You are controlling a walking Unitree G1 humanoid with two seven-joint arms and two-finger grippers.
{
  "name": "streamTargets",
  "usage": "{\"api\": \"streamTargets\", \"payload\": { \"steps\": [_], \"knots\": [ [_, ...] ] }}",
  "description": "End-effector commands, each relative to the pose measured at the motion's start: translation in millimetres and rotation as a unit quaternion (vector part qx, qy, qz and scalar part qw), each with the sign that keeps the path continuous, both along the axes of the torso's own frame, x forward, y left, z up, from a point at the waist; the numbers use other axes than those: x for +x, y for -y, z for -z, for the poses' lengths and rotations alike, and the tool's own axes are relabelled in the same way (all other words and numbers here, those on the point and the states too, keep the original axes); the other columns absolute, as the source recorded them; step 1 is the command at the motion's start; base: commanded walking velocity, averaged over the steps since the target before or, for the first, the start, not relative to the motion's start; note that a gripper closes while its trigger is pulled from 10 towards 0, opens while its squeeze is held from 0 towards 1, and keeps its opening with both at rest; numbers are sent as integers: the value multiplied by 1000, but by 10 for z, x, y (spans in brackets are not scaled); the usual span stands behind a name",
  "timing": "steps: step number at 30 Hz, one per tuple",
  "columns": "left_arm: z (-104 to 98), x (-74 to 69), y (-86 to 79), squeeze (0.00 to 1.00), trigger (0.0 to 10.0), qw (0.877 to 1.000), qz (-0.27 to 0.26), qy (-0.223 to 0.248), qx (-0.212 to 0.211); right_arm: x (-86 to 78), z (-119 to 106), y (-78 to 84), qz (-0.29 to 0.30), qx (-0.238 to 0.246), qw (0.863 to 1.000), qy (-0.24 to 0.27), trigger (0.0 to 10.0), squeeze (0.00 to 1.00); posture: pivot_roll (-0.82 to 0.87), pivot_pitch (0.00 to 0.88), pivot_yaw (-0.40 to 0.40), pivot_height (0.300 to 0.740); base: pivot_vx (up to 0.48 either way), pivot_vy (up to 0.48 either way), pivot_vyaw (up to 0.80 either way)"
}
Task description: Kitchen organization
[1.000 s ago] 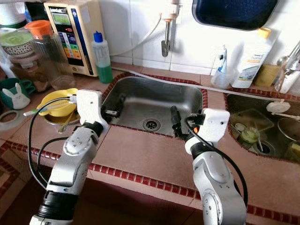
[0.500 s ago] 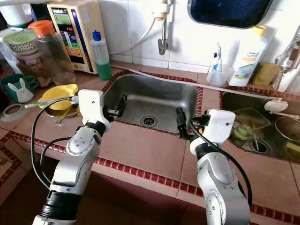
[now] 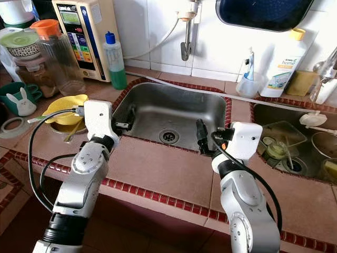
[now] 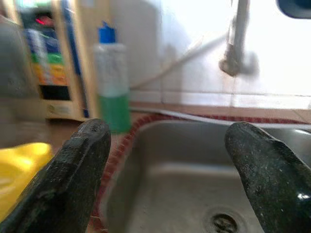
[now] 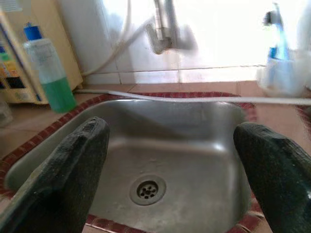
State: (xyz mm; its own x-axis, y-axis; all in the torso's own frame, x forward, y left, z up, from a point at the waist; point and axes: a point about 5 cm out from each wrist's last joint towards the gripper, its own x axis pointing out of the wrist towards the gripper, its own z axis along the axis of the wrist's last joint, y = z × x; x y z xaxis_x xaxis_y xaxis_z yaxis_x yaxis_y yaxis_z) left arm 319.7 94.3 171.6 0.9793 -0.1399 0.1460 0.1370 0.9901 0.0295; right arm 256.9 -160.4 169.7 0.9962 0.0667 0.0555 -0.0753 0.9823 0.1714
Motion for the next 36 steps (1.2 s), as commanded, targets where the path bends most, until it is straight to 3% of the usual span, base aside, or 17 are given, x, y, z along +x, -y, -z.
{"api": "streamTargets", "payload": {
  "steps": [1,6,20,24,29,32,36],
  "knots": [
    [-12,17,-60,0,10000,1000,-15,5,8,14,-39,-61,-12,1,1000,9,10000,0,49,0,21,740,0,0,800],
    [-11,16,-62,0,10000,1000,-17,5,9,20,-31,-59,-10,3,1000,8,10000,0,49,0,22,740,0,0,739],
    [-13,65,-127,0,10000,999,-36,2,9,19,-22,-42,-3,8,1000,5,10000,0,46,0,23,740,0,0,0],
    [-20,124,-354,0,10000,994,-104,4,28,21,-36,-47,-6,10,1000,7,10000,0,47,0,22,740,0,0,0],
    [-31,276,-702,0,10000,986,-167,-17,-4,16,-31,-103,-33,14,999,2,10000,0,50,0,18,740,0,0,0],
    [-51,338,-780,0,10000,985,-173,-22,-12,15,-28,-156,-58,14,998,-1,10000,0,48,0,18,740,0,0,0],
    [-2,366,-733,0,10000,986,-163,-36,-14,22,-36,-168,-66,14,998,1,10000,0,46,0,21,740,0,0,0]
  ]
}}
